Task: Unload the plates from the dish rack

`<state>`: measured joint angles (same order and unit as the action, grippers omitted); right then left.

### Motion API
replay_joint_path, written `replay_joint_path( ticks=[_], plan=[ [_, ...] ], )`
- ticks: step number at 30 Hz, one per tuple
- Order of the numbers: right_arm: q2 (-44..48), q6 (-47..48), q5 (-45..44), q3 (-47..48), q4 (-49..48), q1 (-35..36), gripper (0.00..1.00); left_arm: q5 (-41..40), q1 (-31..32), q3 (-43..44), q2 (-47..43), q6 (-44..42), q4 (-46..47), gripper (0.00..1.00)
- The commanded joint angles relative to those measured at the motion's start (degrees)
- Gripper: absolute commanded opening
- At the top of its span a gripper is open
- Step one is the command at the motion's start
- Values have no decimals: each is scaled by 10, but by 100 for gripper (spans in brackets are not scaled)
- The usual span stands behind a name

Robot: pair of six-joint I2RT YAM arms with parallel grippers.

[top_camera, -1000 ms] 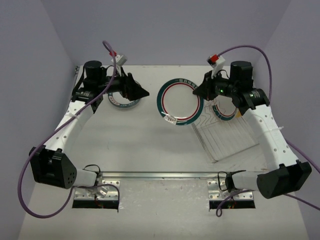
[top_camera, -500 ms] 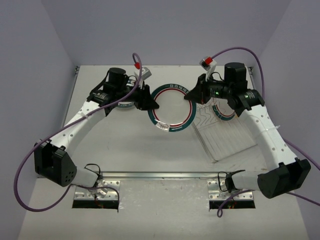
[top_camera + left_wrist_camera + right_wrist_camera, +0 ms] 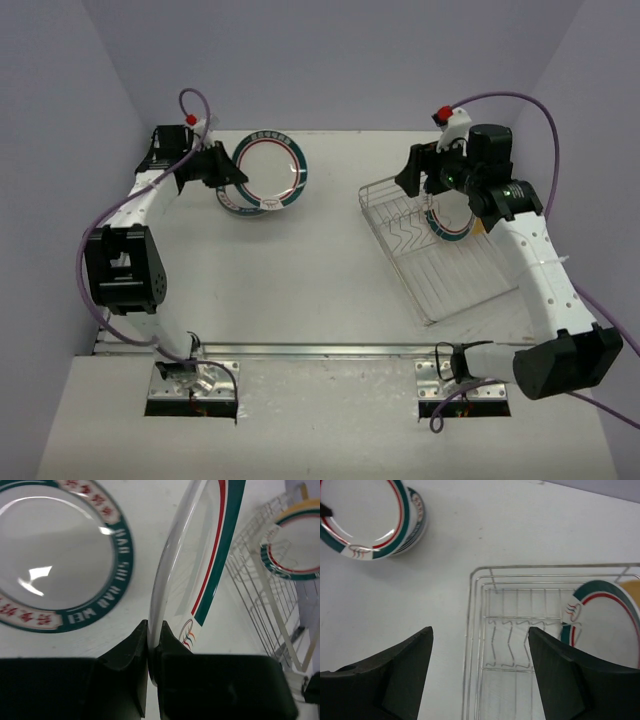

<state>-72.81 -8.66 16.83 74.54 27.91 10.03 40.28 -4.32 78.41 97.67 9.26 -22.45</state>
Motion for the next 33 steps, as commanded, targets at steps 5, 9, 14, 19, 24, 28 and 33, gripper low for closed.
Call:
replay_joint_path(
  ticks=[5,9,14,19,24,28,33],
  plan=[
    [14,39,-133,-18,8,-94,86,-42,-67,103,124,41,11,0],
    [17,80,-167,-25,9,-97,85,-66,-72,117,162,40,7,3],
    [4,120,-181,-23,15,-119,82,-105,-76,136,190,32,-12,31],
    [-13,127,-177,-18,20,-134,80,-168,-78,139,171,20,-34,77],
    [-35,147,-200,-13,20,-135,76,-291,-65,133,117,-30,-45,100],
    [-58,173,-214,-8,21,-135,68,-400,-44,115,73,-75,-40,100],
    [-94,189,-213,3,14,-135,58,-410,-37,78,36,-90,-30,100]
  ],
)
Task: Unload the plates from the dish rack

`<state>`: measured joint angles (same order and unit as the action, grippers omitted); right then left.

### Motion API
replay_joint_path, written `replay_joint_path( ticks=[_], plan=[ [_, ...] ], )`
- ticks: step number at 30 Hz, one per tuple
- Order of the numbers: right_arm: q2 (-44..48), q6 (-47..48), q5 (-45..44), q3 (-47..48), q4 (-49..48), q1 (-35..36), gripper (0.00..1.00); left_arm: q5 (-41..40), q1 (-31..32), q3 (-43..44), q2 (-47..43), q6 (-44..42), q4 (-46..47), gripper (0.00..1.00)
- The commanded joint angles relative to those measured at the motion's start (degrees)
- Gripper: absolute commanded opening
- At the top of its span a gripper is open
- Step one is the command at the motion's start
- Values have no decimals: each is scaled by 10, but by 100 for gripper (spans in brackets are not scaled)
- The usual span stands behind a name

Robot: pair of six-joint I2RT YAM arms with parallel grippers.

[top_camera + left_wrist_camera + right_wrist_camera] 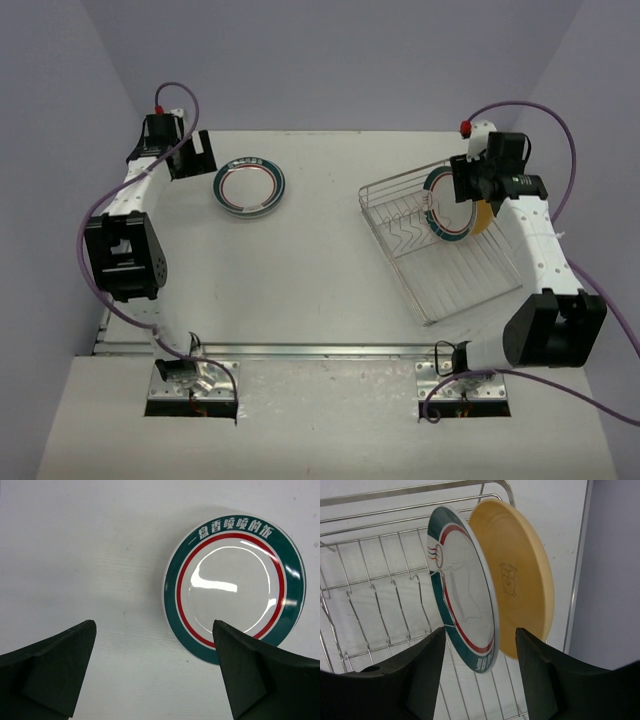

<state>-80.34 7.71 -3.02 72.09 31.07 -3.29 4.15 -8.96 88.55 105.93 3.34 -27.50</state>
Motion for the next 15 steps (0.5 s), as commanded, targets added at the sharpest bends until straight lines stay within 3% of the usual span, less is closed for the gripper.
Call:
replay_joint_path(
  ticks=[1,9,11,15],
  plan=[
    [-26,32,-19,28,-29,-2,58,-46,14,-35,-60,-31,23,100],
    [-86,63,-33,37,-71,-1,52,-71,69,-82,-130,-64,35,100],
    [-104,68,-27,41,-72,-1,41,-73,79,-84,-140,-65,34,100],
    [-131,58,-29,46,-69,-2,9,-65,83,-79,-151,-61,30,100]
  ],
)
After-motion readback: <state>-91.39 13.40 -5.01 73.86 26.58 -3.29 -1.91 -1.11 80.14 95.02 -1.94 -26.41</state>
